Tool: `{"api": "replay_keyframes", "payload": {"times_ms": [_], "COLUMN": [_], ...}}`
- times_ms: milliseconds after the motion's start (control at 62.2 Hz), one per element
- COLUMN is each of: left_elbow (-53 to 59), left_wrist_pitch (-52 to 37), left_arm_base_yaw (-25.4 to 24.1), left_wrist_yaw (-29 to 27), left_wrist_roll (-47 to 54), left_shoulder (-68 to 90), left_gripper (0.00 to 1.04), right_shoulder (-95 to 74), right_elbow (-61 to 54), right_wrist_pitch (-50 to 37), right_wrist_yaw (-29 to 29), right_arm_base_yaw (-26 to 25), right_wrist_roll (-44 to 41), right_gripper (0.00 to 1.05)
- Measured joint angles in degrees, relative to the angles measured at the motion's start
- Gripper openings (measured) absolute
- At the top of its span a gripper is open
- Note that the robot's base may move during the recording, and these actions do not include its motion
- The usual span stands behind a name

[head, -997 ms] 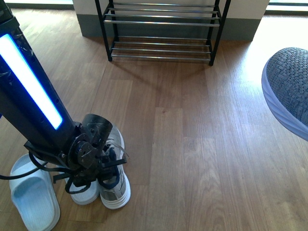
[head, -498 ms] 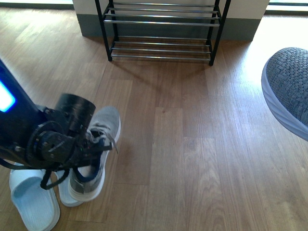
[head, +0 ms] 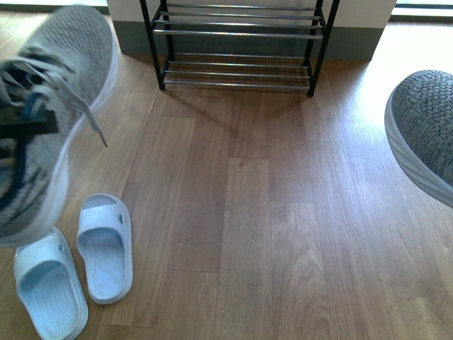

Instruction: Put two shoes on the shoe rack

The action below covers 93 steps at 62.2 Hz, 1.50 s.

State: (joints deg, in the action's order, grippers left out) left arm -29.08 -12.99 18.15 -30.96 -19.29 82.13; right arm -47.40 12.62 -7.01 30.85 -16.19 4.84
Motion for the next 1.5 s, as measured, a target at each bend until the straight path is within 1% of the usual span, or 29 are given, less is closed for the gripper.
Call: {"api": "replay_keyframes", "payload": {"times_ms": [193,289,659,916,1061,1495], "left_elbow": [2.7,3.1,3.1,3.1,3.1,3.1], "left_wrist_pitch": [11.2,12.5,12.6,12.7,12.7,12.7], "left_arm_base_yaw": [-0.1,-0.1,0.0,0.0,0.2,0.2], "left_wrist_yaw": [-5.0,-6.0,-5.1,-5.7,-4.8,-5.3], "left_wrist_roll": [2.1,2.6,3.4,3.4,3.4,3.4], "left_shoulder": [-20.1,-25.3,-25.7,-25.7,-25.6,-25.7], "left_gripper": [0.02,0.02,0.02,0.02,0.02,0.02], "right_shoulder": [0.0,0.0,0.0,0.0,0.0,0.1], "right_elbow": [0.0,0.0,0.0,0.0,0.0,0.0], "right_wrist_pitch": [0.0,0.0,0.0,0.0,0.0,0.0], "right_wrist_yaw": [0.0,0.0,0.0,0.2,0.0,0.1], "right_arm_base_yaw": [0.0,0.0,0.0,0.0,0.0,0.0], "right_wrist_roll": [0.0,0.0,0.0,0.0,0.0,0.0], "right_gripper": [0.01,0.01,0.01,0.01,0.01,0.01]}}
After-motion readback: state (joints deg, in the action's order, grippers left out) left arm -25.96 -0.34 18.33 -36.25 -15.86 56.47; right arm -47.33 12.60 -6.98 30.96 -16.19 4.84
